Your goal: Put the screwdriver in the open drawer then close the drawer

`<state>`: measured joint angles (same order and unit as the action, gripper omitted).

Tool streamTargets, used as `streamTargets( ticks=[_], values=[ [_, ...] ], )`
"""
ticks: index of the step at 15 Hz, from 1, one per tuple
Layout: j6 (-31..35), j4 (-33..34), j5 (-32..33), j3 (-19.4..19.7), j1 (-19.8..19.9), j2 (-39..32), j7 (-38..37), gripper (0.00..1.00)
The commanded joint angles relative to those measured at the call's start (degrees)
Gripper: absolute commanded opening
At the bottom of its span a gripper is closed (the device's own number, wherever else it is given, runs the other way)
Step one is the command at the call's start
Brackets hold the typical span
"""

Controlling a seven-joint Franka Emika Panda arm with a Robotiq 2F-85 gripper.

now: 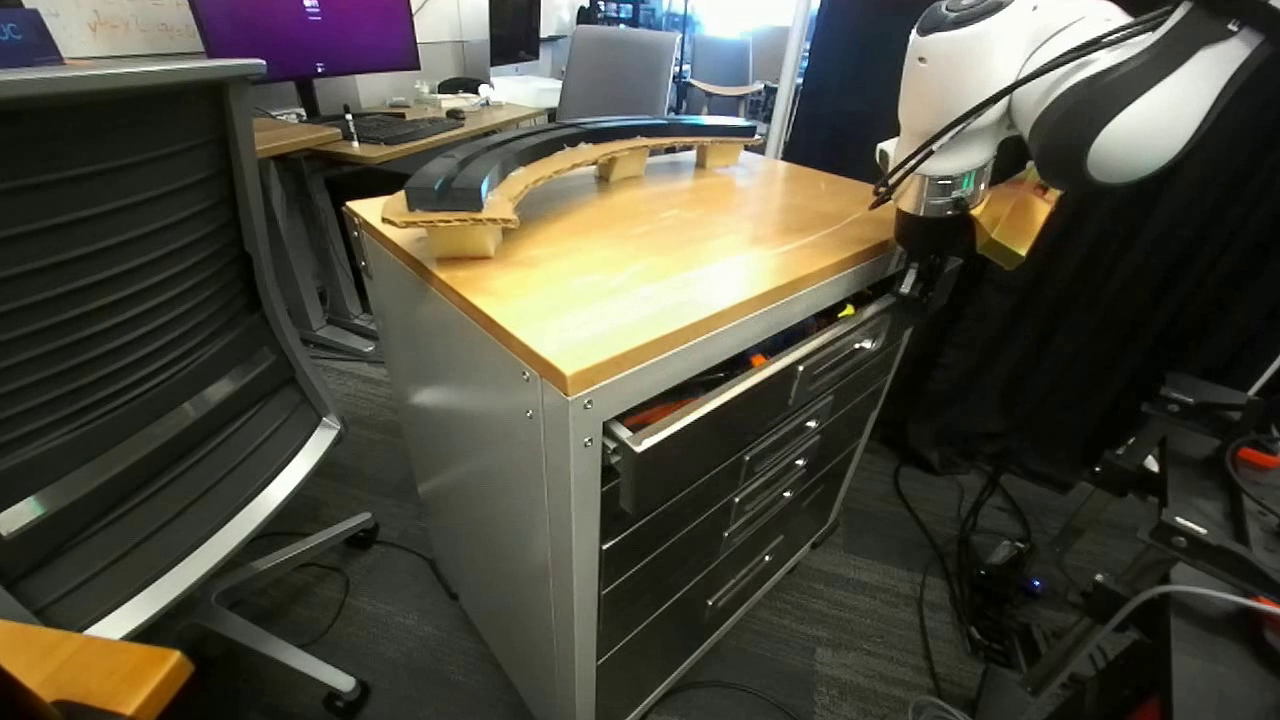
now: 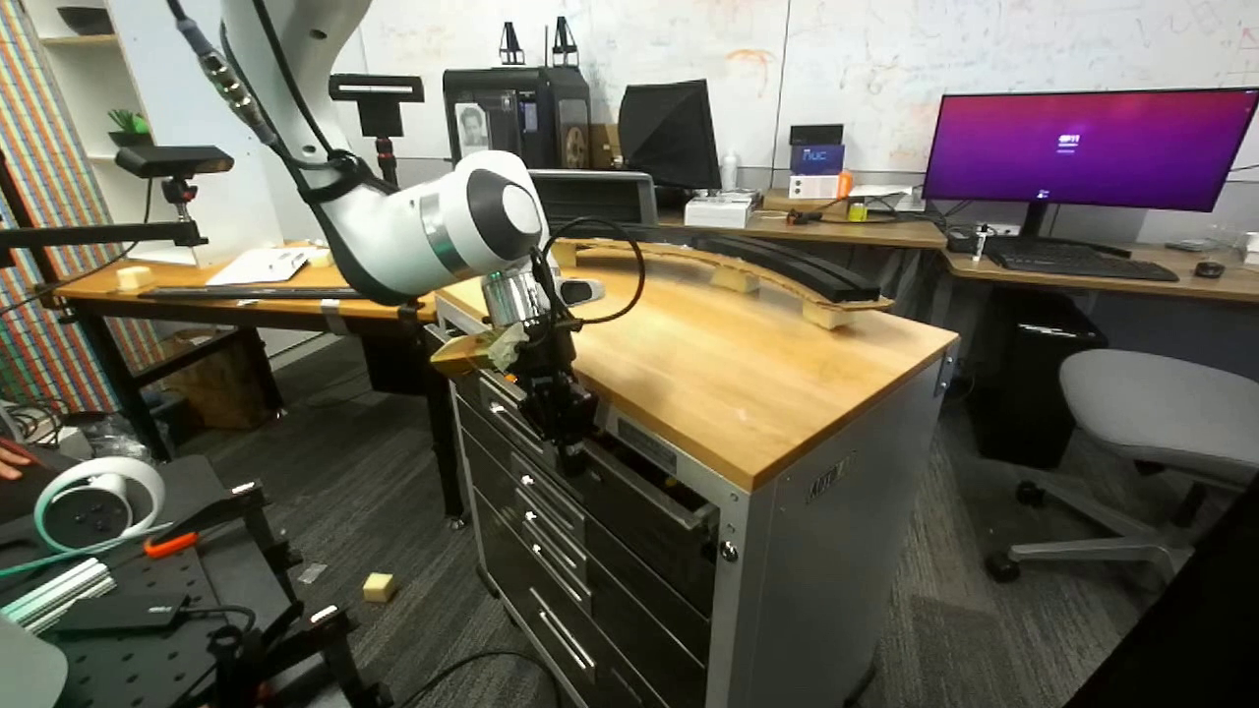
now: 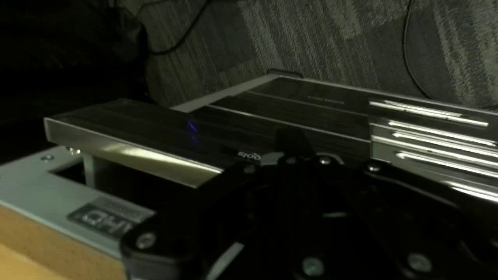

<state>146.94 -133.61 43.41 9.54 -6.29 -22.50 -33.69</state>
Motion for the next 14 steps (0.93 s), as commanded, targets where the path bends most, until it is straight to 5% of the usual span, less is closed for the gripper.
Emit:
streamTargets(
  ticks=[1, 3, 5, 8, 10, 13, 14],
  values=[
    [7.9, 0.5, 13.4, 4.1, -3.2, -0.5, -10.6, 0.00],
    [11.0, -1.5, 21.4, 6.4, -4.2, 1.6, -18.0, 0.07],
    [12.9, -2.7, 30.4, 8.6, -5.3, 3.7, -26.7, 0.33],
    [13.9, -4.0, 43.5, 9.9, -6.7, 7.3, -38.9, 0.55],
    [15.5, -6.0, 45.9, 9.1, -5.3, 10.4, -37.4, 0.69],
    [14.4, -10.6, 38.3, 8.2, -4.6, 17.3, -26.0, 0.93],
    [12.3, -11.9, 35.1, 2.0, 0.7, 19.5, -21.8, 1.00]
  ],
)
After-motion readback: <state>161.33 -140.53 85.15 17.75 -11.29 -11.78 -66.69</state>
